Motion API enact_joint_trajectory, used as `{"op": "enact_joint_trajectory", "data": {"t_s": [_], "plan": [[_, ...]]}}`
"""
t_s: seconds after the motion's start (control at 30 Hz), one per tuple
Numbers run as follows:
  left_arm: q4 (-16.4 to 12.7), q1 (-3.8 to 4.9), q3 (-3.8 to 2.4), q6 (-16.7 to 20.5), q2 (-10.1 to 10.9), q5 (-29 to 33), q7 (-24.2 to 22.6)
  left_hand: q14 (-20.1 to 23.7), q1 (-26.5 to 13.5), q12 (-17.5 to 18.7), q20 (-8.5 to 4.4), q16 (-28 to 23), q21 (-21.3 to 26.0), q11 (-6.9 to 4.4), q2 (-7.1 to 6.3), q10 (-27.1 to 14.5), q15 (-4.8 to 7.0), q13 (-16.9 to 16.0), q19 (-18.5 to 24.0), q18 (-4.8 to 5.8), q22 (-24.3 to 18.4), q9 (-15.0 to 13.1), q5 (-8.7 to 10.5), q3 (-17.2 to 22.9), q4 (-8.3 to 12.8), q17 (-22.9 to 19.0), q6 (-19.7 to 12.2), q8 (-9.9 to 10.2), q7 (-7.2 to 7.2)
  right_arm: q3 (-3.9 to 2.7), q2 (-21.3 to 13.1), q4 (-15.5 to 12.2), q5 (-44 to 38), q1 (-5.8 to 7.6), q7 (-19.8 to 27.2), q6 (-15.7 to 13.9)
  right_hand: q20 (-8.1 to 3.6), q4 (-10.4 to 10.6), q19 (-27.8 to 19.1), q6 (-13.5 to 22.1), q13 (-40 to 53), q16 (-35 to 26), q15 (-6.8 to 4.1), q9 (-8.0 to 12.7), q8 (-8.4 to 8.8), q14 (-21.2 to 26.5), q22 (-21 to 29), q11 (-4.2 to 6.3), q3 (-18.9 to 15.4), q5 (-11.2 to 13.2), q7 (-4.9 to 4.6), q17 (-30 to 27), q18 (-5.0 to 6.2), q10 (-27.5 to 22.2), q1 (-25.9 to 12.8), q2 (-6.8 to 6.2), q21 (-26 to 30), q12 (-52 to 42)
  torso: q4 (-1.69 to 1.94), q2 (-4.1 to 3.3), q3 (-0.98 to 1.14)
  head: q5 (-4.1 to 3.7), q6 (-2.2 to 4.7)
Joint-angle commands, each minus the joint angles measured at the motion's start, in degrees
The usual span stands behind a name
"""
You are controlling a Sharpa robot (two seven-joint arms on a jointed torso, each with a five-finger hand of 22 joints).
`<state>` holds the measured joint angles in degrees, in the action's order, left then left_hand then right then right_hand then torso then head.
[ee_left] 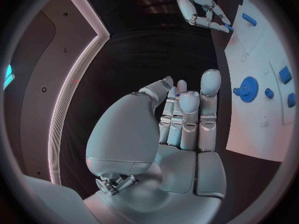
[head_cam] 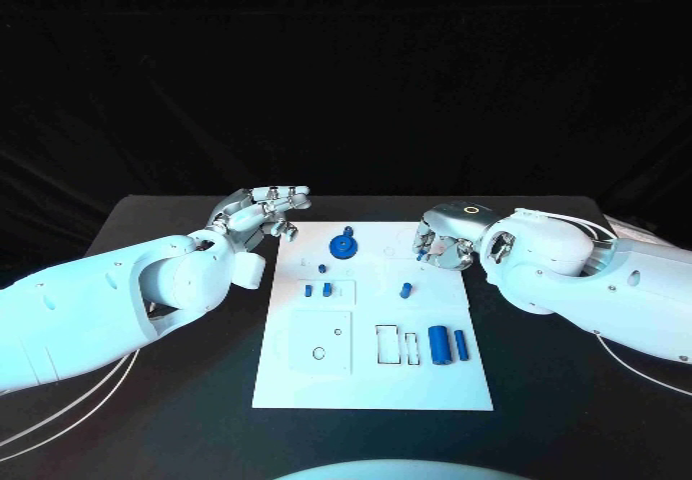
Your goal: Assemble the parts on the task board
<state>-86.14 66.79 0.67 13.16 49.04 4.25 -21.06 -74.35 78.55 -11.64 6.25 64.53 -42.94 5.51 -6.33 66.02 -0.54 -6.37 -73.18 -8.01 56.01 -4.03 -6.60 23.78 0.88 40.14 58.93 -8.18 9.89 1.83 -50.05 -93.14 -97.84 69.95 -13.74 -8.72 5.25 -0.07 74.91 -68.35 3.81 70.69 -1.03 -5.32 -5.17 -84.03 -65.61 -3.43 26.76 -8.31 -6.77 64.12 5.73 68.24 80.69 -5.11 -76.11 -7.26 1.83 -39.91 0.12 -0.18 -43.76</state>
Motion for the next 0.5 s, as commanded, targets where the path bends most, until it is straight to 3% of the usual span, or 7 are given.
{"op": "enact_joint_trajectory", "data": {"t_s": [0.03,0.27,0.5], "plan": [[0.05,0.01,-0.03,0.47,0.04,0.31,-0.47,0.4,0.26,-0.12,0.02,0.15,0.22,-0.06,0.24,-0.36,-0.04,-0.05,0.41,-1.12,-0.04,0.06,-0.34,-0.18,0.22,-0.06,-0.33,-0.28,0.02,-0.03,0.3,-1.77,2.88,0.06,-0.16,-1.66,0.0,-0.02,0.54,-0.15,-0.05,0.25,0.11,-0.11,-0.1,-1.86,-0.06,-0.27,0.32,0.11,-0.19,0.04,-0.43,0.28,-0.42,0.42,-0.36,0.29,-0.04,-0.06,0.02,0.36,0.33],[-0.15,0.01,-0.03,0.92,-0.13,0.83,-0.79,0.41,0.49,-0.32,0.02,0.23,0.12,-0.06,0.46,-0.41,-0.04,-0.1,0.34,-1.11,0.03,0.05,-0.4,-0.11,0.31,-0.1,-0.34,-0.34,0.03,-0.01,2.87,-5.26,4.42,-0.15,0.91,-1.28,0.0,-0.09,0.56,0.08,-0.09,0.38,0.17,-0.11,0.07,-1.89,-0.14,-0.36,0.48,0.27,-0.34,0.16,-0.44,0.14,-0.44,0.45,-0.42,0.57,0.08,-0.02,-0.16,0.86,-0.05],[-0.36,0.01,-0.04,0.95,-0.24,1.08,-0.79,0.4,0.51,-0.34,0.02,0.24,0.09,-0.06,0.49,-0.41,-0.03,-0.11,0.32,-1.1,0.05,0.05,-0.41,-0.1,0.32,-0.11,-0.33,-0.35,0.03,0.34,6.0,-6.5,4.78,-1.35,1.88,-0.32,0.02,-0.17,0.55,0.25,-0.11,0.4,0.22,-0.12,0.18,-1.88,-0.15,-0.44,0.62,0.33,-0.46,0.14,-0.44,0.03,-0.41,0.52,-0.44,0.76,-0.01,0.01,-0.13,1.5,-0.64]]}}
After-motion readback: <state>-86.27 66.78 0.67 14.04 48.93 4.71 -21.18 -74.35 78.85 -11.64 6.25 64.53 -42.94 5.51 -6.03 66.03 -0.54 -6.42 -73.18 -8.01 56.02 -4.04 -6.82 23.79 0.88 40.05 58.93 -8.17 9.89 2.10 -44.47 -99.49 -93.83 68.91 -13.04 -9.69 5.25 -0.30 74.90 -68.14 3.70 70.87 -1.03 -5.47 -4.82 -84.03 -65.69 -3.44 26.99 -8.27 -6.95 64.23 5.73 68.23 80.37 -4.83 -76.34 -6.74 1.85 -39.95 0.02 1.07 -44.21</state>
